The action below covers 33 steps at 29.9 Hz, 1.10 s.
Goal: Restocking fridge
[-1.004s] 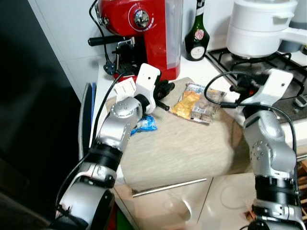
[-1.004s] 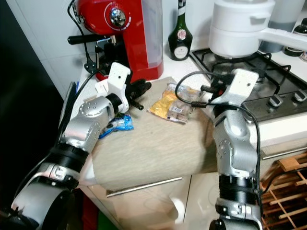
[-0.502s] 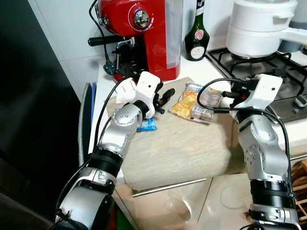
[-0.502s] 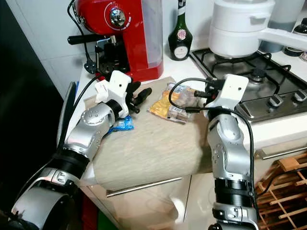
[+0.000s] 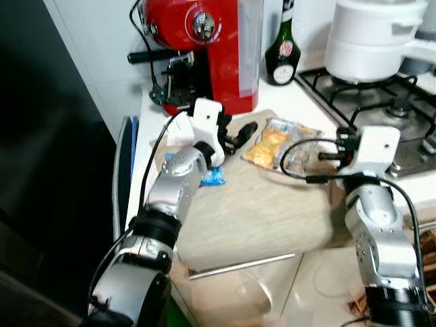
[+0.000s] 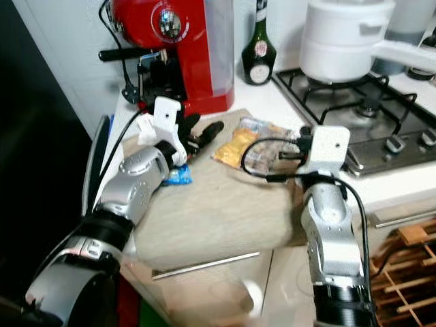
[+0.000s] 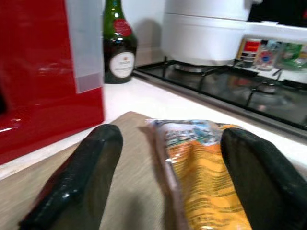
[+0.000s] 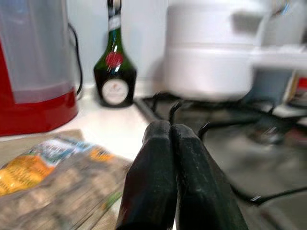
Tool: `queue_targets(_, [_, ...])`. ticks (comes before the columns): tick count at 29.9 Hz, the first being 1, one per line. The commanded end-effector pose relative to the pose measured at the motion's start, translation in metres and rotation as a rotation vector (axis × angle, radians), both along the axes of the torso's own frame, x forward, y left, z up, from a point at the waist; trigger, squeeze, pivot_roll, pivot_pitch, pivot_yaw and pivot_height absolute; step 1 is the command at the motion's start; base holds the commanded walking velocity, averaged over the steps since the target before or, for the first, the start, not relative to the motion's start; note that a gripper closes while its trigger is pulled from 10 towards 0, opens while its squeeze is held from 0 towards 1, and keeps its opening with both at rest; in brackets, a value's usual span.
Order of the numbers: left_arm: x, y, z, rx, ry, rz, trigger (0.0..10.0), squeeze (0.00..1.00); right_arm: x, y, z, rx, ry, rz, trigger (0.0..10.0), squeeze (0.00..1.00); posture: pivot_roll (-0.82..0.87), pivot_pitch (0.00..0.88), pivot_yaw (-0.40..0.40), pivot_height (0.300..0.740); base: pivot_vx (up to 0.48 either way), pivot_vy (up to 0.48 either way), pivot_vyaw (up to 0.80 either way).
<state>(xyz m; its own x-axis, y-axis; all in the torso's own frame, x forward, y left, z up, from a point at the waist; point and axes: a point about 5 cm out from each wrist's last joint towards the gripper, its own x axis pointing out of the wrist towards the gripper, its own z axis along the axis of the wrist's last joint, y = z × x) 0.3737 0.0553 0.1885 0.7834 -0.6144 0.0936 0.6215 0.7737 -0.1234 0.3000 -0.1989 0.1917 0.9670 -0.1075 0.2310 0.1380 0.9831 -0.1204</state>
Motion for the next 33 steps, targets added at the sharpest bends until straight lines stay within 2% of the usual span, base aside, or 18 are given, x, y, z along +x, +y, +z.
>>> queue_targets(1, [0.001,0.002,0.006,0.002,-0.015,-0.016,10.0,1.00,-0.004,0.005,0.008,-0.051,-0.053,0.005,10.0,0.00,-0.21,0.000,0.102,0.740,0.000,0.000,0.00])
queue_targets(3, [0.001,0.000,0.003,0.024,0.001,-0.030,10.0,1.00,-0.008,0.008,0.006,-0.106,-0.072,0.000,10.0,0.00,-0.22,0.000,0.104,0.740,0.000,0.000,0.00])
queue_targets(7, [0.000,-0.002,-0.002,0.052,0.021,-0.036,10.0,1.00,-0.013,0.008,-0.002,-0.117,-0.063,-0.010,10.0,0.00,-0.21,0.000,0.103,0.740,0.000,0.000,0.00])
queue_targets(9, [0.000,-0.002,-0.004,0.058,0.035,-0.037,10.0,1.00,-0.016,-0.002,-0.010,-0.057,-0.026,-0.057,10.0,0.00,-0.21,0.000,0.105,0.740,0.000,0.000,0.00])
queue_targets(14, [0.000,-0.004,-0.010,0.081,0.066,-0.053,10.0,1.00,-0.011,-0.012,-0.008,0.016,-0.015,-0.101,10.0,0.00,-0.22,0.000,0.110,0.740,0.000,0.000,0.00])
queue_targets(15, [0.002,-0.003,-0.014,0.102,0.085,-0.043,10.0,0.00,-0.007,-0.016,-0.008,0.080,0.000,-0.109,10.0,0.00,-0.22,0.000,0.111,0.740,0.000,0.000,0.00])
queue_targets(18, [0.004,-0.002,-0.017,0.108,0.106,-0.024,10.0,0.00,-0.003,-0.020,-0.007,0.120,0.008,-0.111,10.0,0.00,-0.22,0.000,0.112,0.740,0.000,0.000,0.00])
queue_targets(22, [0.010,0.002,-0.016,0.070,0.128,0.040,10.0,0.00,0.003,-0.025,-0.002,0.148,0.011,-0.102,10.0,0.00,-0.22,0.000,0.113,0.740,0.000,0.000,0.00])
queue_targets(26, [0.013,-0.001,-0.018,0.037,0.177,0.040,10.0,0.00,0.007,-0.029,0.001,0.178,0.017,-0.098,10.0,0.00,-0.22,0.000,0.115,0.740,0.000,0.000,0.00])
queue_targets(33, [0.012,-0.003,-0.030,0.029,0.262,0.030,10.0,0.00,0.009,-0.028,0.002,0.196,0.031,-0.077,10.0,0.00,-0.23,0.000,0.118,0.740,0.000,0.000,0.00])
